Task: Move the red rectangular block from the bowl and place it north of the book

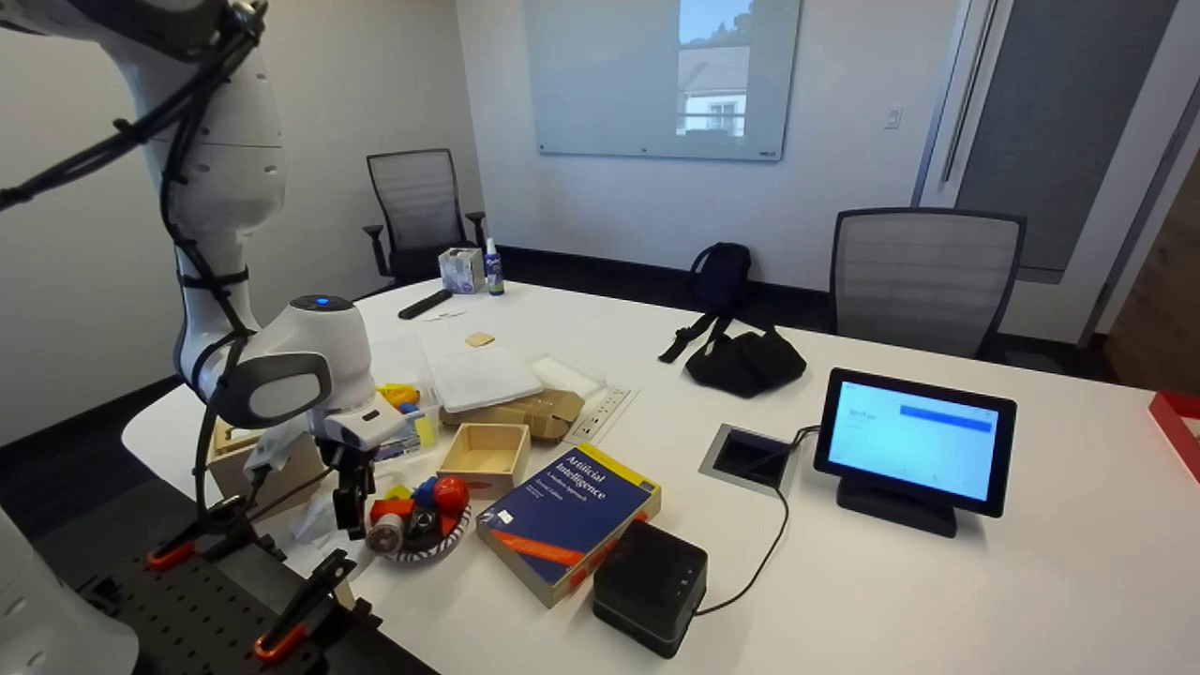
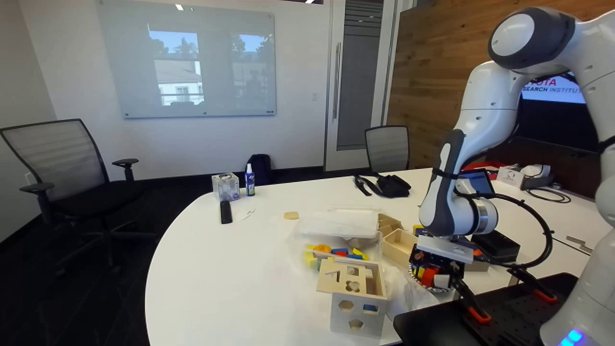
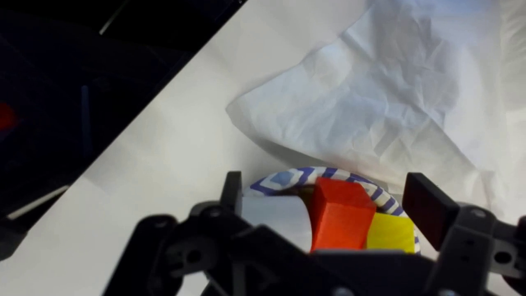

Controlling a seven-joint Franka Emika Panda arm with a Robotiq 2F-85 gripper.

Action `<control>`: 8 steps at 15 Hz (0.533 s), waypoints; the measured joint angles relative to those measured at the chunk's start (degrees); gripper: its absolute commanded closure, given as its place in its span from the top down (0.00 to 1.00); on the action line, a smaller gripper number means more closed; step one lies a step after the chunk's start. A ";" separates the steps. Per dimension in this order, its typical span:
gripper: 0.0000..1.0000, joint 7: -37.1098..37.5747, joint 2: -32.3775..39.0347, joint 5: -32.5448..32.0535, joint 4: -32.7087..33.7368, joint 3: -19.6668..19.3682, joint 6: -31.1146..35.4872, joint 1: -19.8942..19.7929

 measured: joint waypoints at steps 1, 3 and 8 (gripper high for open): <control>1.00 0.00 0.42 0.02 0.51 -0.33 0.02 0.37; 1.00 0.00 1.27 0.18 1.60 -0.75 0.03 1.00; 0.74 0.00 3.06 1.29 3.57 -1.70 0.03 2.83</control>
